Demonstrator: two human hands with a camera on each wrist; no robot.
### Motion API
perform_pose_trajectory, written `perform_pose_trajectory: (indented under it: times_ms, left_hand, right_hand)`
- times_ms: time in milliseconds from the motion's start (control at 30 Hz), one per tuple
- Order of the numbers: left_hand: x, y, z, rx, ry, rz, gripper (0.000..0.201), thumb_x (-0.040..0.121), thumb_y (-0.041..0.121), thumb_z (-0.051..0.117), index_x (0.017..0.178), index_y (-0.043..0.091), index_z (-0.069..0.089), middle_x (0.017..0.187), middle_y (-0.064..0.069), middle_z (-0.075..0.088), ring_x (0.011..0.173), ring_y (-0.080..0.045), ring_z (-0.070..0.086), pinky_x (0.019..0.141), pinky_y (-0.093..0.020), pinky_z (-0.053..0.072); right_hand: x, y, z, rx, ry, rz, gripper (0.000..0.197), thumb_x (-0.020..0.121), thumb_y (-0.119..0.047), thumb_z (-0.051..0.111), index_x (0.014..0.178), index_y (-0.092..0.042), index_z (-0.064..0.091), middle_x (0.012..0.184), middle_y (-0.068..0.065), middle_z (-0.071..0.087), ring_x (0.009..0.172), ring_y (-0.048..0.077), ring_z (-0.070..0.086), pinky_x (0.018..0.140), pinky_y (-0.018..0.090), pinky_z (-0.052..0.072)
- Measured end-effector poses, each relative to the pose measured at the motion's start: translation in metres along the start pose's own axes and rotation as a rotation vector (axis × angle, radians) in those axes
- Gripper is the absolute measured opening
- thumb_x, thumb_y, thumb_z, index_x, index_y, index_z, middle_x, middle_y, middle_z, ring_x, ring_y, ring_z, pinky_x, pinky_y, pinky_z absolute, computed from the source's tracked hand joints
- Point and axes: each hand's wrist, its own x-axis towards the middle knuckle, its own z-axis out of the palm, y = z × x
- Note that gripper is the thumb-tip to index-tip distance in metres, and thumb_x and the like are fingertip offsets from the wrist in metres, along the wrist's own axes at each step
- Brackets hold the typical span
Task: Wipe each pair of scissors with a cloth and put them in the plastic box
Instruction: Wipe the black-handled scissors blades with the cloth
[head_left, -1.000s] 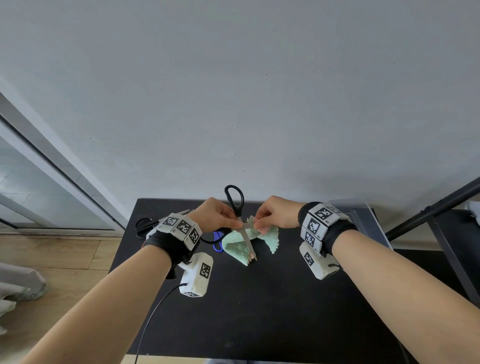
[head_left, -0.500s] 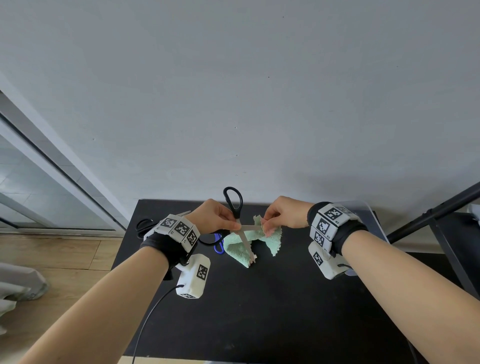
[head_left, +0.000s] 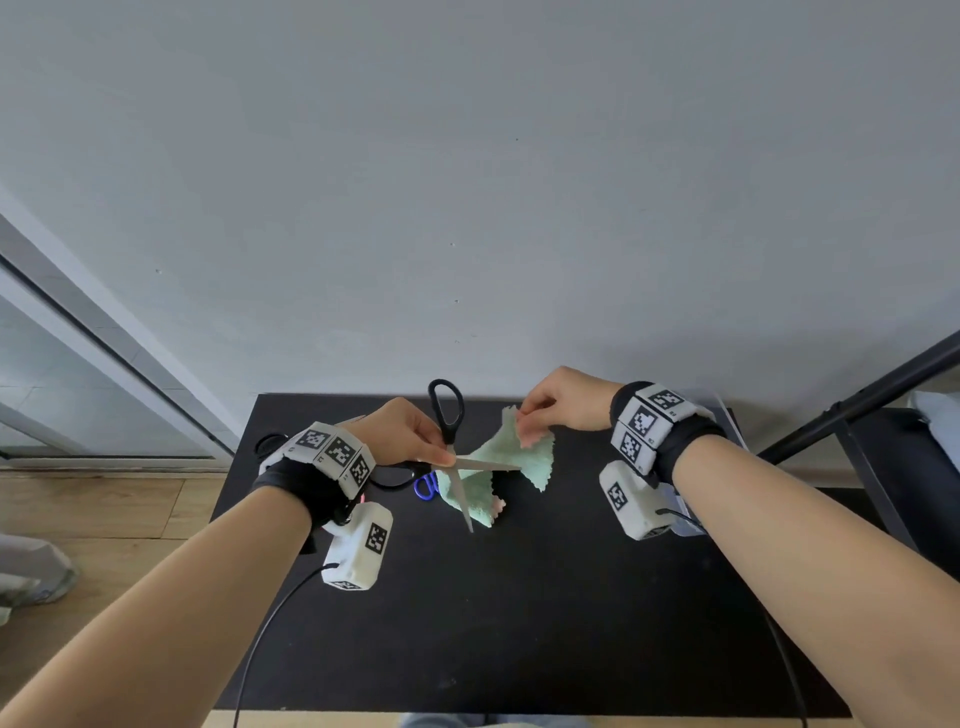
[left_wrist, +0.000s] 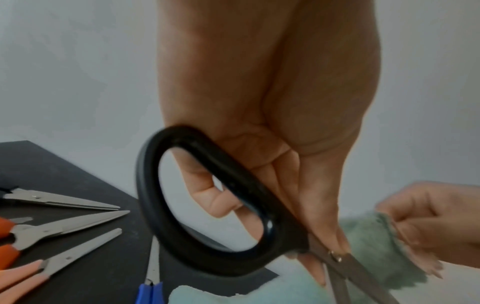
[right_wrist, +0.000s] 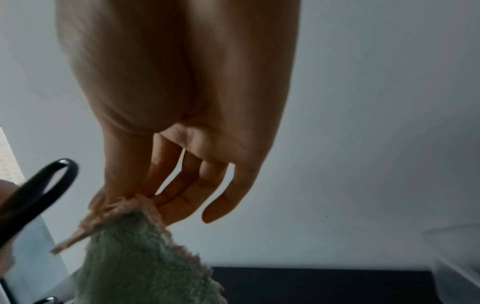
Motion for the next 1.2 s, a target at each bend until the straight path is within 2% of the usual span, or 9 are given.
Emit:
perform_pose_trajectory:
  times_ms: [67,133,267,400,500,633,733,1033,1200]
  left_hand:
    - [0.002,0.012,0.005,-0.008,-0.007,0.03,0.023,0.075,0.03,0.078,0.084,0.009,0.077,0.087,-0.014,0.071,0.078,-0.012,0.059,0.086,-0.029,0.048]
    - [0.006,0.021,0.008,-0.019,0.004,0.048,0.02,0.076,0.026,0.078,0.083,0.007,0.077,0.075,-0.004,0.067,0.072,-0.006,0.056,0.075,-0.018,0.045]
    - [0.009,0.027,0.01,-0.044,0.036,0.051,0.019,0.076,0.023,0.078,0.079,0.005,0.075,0.064,0.004,0.058,0.062,-0.004,0.049,0.056,-0.005,0.038]
    - [0.011,0.026,0.012,-0.063,0.061,0.067,0.016,0.076,0.021,0.078,0.081,0.006,0.076,0.069,0.002,0.062,0.067,-0.006,0.051,0.057,-0.004,0.039]
    - [0.012,0.025,0.013,-0.074,0.087,0.08,0.012,0.076,0.019,0.078,0.078,0.008,0.075,0.065,0.005,0.062,0.063,-0.004,0.051,0.056,-0.005,0.039]
    - [0.013,0.024,0.015,-0.063,0.104,0.084,0.015,0.078,0.022,0.076,0.08,0.008,0.075,0.07,0.0,0.062,0.066,-0.008,0.049,0.059,-0.008,0.038]
    - [0.012,0.023,0.017,-0.046,0.08,0.082,0.015,0.078,0.022,0.076,0.08,0.008,0.075,0.069,0.002,0.062,0.067,-0.007,0.05,0.059,-0.006,0.039]
    - [0.012,0.024,0.016,0.008,0.053,0.081,0.012,0.079,0.023,0.076,0.073,0.014,0.072,0.074,-0.004,0.063,0.071,-0.014,0.052,0.07,-0.023,0.042]
    - [0.011,0.027,0.017,0.037,0.053,0.089,0.012,0.08,0.021,0.074,0.078,0.009,0.073,0.071,-0.002,0.061,0.069,-0.013,0.05,0.063,-0.017,0.04]
  right_hand:
    - [0.004,-0.008,0.003,0.031,-0.031,-0.021,0.016,0.084,-0.031,0.069,0.085,-0.016,0.076,0.089,0.006,0.073,0.079,0.006,0.058,0.082,0.021,0.043]
    - [0.007,-0.014,0.006,0.05,-0.07,-0.032,0.021,0.085,-0.032,0.068,0.09,-0.013,0.076,0.092,0.004,0.074,0.083,0.005,0.06,0.086,0.018,0.041]
    - [0.009,-0.019,0.009,0.103,-0.15,-0.051,0.016,0.086,-0.029,0.067,0.078,-0.018,0.076,0.083,-0.003,0.073,0.088,0.007,0.062,0.1,0.019,0.038]
    - [0.01,-0.022,0.015,0.125,-0.119,-0.057,0.019,0.085,-0.025,0.069,0.086,-0.008,0.076,0.092,0.007,0.074,0.085,0.002,0.061,0.079,0.0,0.039]
    - [0.013,-0.024,0.02,0.08,-0.099,-0.049,0.017,0.082,-0.023,0.073,0.087,-0.007,0.076,0.074,-0.011,0.071,0.068,-0.007,0.058,0.067,0.002,0.041]
    - [0.015,-0.024,0.026,-0.05,-0.044,-0.015,0.02,0.08,-0.025,0.075,0.095,-0.013,0.074,0.08,-0.013,0.065,0.081,0.008,0.06,0.084,0.027,0.048]
    - [0.014,-0.022,0.03,-0.107,-0.072,-0.009,0.024,0.082,-0.026,0.072,0.102,-0.012,0.072,0.077,-0.016,0.06,0.08,0.008,0.057,0.079,0.024,0.045]
    - [0.007,-0.012,0.026,-0.166,-0.083,-0.017,0.022,0.084,-0.027,0.071,0.099,-0.012,0.073,0.072,-0.015,0.058,0.066,0.003,0.051,0.064,0.018,0.04]
    - [0.005,-0.011,0.024,-0.19,-0.093,-0.003,0.026,0.084,-0.027,0.07,0.102,-0.008,0.072,0.078,-0.004,0.061,0.072,0.011,0.051,0.067,0.022,0.04]
